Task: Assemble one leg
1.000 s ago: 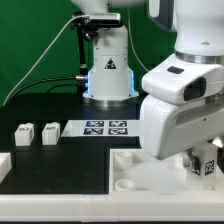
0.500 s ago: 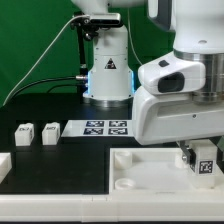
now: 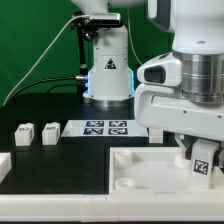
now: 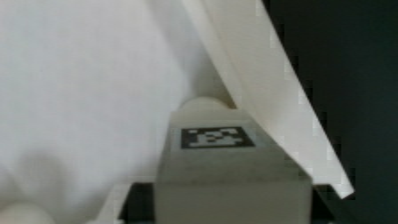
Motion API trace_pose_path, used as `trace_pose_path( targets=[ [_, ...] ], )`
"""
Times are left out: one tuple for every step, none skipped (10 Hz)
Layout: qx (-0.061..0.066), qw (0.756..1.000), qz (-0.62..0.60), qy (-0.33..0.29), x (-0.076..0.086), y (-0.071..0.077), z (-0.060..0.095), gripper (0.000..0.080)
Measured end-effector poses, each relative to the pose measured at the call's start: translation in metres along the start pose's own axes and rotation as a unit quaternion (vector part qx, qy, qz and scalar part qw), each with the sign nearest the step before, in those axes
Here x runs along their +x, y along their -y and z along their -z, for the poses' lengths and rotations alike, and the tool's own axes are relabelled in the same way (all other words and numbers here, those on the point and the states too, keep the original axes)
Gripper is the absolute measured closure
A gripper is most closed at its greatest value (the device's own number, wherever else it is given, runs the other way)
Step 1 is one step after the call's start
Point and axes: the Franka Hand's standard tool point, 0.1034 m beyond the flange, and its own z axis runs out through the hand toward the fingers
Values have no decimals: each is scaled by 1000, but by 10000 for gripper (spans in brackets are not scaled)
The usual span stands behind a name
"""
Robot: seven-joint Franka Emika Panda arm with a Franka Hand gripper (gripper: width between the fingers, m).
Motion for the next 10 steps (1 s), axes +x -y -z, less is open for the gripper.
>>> trace_pose_path(
  targets=[
    [1, 999, -53, -1, 1, 0, 0, 507],
    [4, 992, -129, 1, 2, 0, 1, 506],
    [5, 988, -155, 3, 2, 0, 1, 506],
    [6, 987, -163, 4, 2, 0, 1, 506],
    [6, 987, -159, 4, 2, 0, 0, 506],
    [6, 991, -135, 4, 2, 0, 0, 330],
    [7, 991, -137, 6, 1, 0, 0, 214],
    [6, 996, -84, 5, 1, 0, -1, 214],
    [6, 1000, -18, 5, 1, 0, -2, 163],
    [2, 998, 58, 3, -1, 0, -3, 154]
  ],
)
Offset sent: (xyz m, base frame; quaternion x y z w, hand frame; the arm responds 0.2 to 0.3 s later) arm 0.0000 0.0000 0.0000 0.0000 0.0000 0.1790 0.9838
